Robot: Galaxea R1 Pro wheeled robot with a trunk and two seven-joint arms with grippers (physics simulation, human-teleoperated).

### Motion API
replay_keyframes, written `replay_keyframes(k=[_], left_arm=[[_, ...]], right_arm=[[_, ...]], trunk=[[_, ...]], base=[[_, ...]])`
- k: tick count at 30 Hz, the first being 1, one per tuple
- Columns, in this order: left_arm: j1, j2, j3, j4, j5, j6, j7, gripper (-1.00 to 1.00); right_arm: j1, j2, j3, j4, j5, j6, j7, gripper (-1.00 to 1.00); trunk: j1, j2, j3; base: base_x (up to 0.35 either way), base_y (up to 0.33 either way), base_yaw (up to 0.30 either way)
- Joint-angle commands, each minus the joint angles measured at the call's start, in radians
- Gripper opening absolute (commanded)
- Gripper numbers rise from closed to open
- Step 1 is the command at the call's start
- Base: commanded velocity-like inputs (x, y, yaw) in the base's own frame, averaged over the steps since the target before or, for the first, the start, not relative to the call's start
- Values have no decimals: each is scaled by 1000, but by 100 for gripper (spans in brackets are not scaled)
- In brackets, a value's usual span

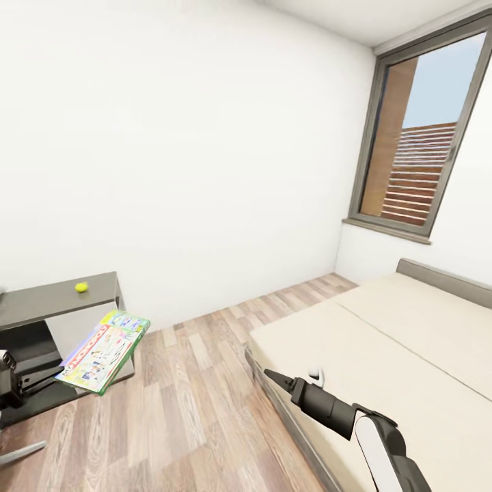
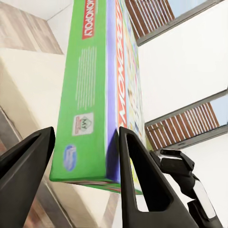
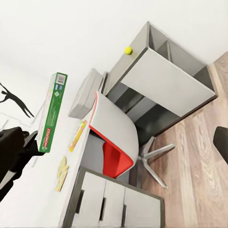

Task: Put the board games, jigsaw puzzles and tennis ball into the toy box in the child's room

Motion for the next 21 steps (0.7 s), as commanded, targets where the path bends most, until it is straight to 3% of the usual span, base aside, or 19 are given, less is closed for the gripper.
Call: replay_keyframes(k=[1, 14, 21], left_arm=[[-2, 0, 0, 0, 1, 9, -4, -100], [-2, -1, 0, 0, 1, 8, -4, -100], [-1, -1, -1, 0, 1, 9, -4, -100]], right_arm=[[-1, 1, -3, 0, 0, 6, 3, 100], [-1, 1, 11, 2, 0, 6, 2, 100], [-1, 1, 11, 7, 0, 6, -3, 100]], trunk=[[-4, 5, 1], [-53, 96, 42], [-53, 96, 42]], base=[[0, 0, 292], [0, 0, 292], [0, 0, 292]])
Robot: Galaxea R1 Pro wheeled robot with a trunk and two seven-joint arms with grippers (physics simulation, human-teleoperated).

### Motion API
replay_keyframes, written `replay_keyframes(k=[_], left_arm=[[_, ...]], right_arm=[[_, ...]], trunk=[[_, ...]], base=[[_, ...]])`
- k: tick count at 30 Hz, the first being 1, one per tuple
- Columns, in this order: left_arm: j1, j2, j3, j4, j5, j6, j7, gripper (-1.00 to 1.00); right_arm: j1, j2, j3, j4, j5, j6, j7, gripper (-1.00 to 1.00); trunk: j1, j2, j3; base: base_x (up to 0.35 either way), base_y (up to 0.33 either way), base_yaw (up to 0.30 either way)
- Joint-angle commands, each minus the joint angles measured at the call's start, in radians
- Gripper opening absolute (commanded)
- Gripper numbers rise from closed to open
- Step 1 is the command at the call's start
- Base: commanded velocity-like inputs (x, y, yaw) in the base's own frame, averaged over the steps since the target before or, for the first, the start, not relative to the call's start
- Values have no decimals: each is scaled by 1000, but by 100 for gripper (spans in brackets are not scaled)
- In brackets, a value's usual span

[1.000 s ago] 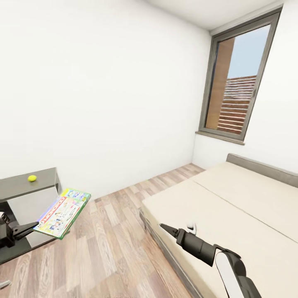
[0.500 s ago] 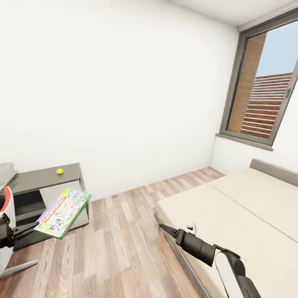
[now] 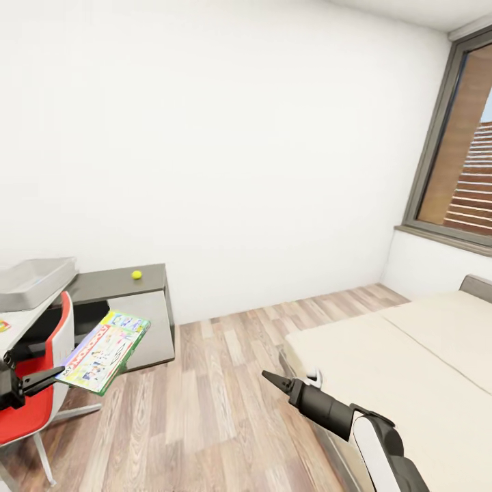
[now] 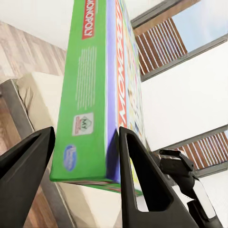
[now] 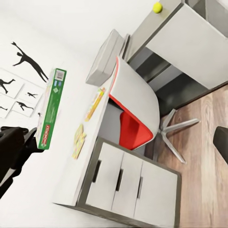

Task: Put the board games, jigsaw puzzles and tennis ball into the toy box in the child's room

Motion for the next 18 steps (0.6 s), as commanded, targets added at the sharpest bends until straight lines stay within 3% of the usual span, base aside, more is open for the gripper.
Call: replay_keyframes(k=[1, 12, 18], left_arm=[[-1, 0, 0, 0, 1, 9, -4, -100], [-1, -4, 0, 0, 1, 9, -4, -100], [-1, -9, 0, 0, 1, 9, -4, -100]], right_arm=[[-1, 1, -3, 0, -1, 6, 2, 100], [-1, -3, -4, 0, 0, 6, 1, 100], [0, -5, -4, 1, 0, 6, 1, 100]], trunk=[[0, -2, -1], [0, -2, -1], [0, -2, -1]], base=[[0, 0, 292], [11, 0, 292], [235, 0, 292]])
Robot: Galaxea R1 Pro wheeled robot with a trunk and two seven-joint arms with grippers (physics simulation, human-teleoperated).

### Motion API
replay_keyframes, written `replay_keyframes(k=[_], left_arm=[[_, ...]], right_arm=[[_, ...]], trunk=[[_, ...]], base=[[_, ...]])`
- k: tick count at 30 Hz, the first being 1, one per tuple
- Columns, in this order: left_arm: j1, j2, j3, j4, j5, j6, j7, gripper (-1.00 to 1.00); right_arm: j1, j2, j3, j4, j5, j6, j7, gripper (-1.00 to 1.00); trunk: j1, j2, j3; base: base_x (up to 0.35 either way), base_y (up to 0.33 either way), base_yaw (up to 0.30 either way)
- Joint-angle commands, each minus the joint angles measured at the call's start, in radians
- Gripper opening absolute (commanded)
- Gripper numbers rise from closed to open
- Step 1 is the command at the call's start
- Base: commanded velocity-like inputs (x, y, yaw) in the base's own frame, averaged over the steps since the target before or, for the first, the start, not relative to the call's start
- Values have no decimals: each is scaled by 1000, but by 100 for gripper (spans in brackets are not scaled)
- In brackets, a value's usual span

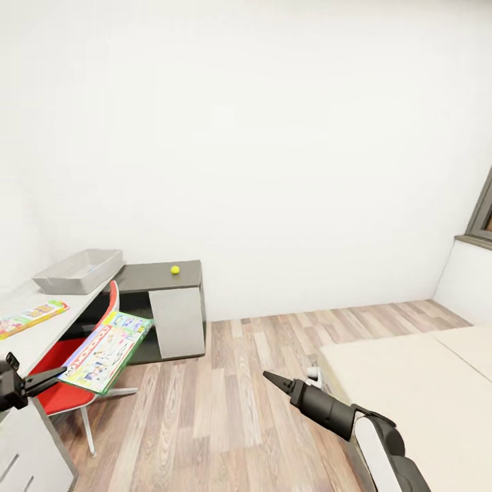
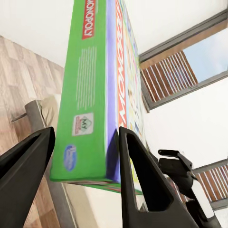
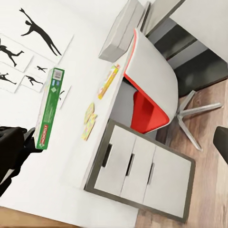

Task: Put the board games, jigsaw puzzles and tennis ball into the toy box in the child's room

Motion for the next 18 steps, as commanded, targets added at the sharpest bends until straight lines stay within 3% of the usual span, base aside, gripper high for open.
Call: replay_keyframes(k=[1, 18], left_arm=[[-1, 0, 0, 0, 1, 10, -4, -100], [-1, 1, 1, 0, 1, 6, -4, -100]], right_arm=[[0, 1, -2, -2, -1, 6, 3, 100], [0, 4, -2, 0, 0, 6, 2, 100]], trunk=[[1, -1, -1], [1, -1, -1]], base=[[299, 0, 292], [325, 0, 292]])
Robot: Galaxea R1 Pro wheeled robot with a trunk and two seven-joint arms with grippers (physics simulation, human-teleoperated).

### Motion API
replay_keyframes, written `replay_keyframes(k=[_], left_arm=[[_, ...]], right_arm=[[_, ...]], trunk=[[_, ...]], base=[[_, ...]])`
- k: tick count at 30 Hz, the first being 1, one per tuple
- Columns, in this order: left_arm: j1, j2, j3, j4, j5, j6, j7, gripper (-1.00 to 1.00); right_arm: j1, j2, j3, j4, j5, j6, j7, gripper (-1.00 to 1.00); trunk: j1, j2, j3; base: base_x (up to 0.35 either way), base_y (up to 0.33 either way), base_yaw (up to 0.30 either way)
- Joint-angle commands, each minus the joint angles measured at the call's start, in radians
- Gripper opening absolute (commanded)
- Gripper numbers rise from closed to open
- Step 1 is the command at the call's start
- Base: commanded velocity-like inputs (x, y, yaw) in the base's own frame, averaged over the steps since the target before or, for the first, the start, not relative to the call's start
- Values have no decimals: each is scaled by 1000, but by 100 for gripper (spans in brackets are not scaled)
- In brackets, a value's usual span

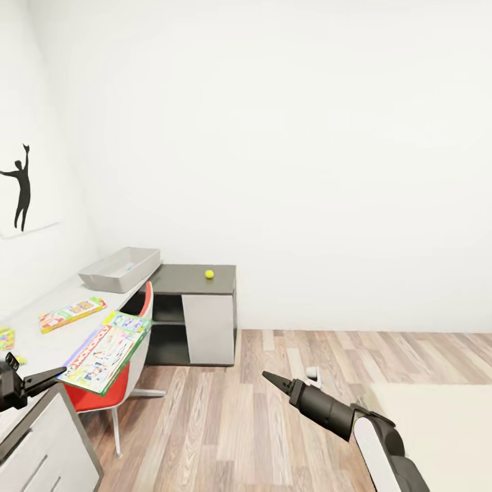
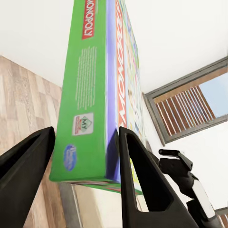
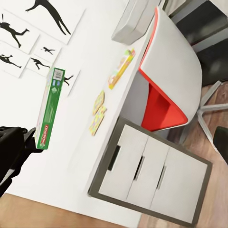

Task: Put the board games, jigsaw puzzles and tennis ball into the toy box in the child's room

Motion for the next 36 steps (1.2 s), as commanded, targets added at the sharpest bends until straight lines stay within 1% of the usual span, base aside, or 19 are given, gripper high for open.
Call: replay_keyframes(k=[1, 8, 27, 33, 35, 36], left_arm=[[-1, 0, 0, 0, 1, 6, -4, -100], [-1, 0, 0, -1, 1, -8, -4, -100], [-1, 0, 0, -1, 2, -11, -4, -100], [-1, -1, 0, -1, 2, -11, -4, -100], [0, -4, 7, -12, 2, -13, -4, -100], [0, -4, 7, -18, 2, -13, -4, -100]], right_arm=[[-1, 1, -3, -1, -1, 6, 3, 100], [-1, 2, -3, -2, -1, 6, 3, 100], [-1, -6, -4, -4, -1, 6, 4, 100], [-1, -9, -5, 0, -1, 6, 4, 100], [-9, 3, -17, 10, 0, -5, 1, 100], [-9, 4, -22, 10, 1, -11, 1, 100]], trunk=[[1, -1, -1], [1, -1, -1], [1, -1, -1], [1, -1, -1], [1, -2, -2], [1, -2, -2]], base=[[330, 0, 292], [330, 0, 292], [330, 0, 289], [329, 0, 85], [269, 0, 0], [274, 0, 0]])
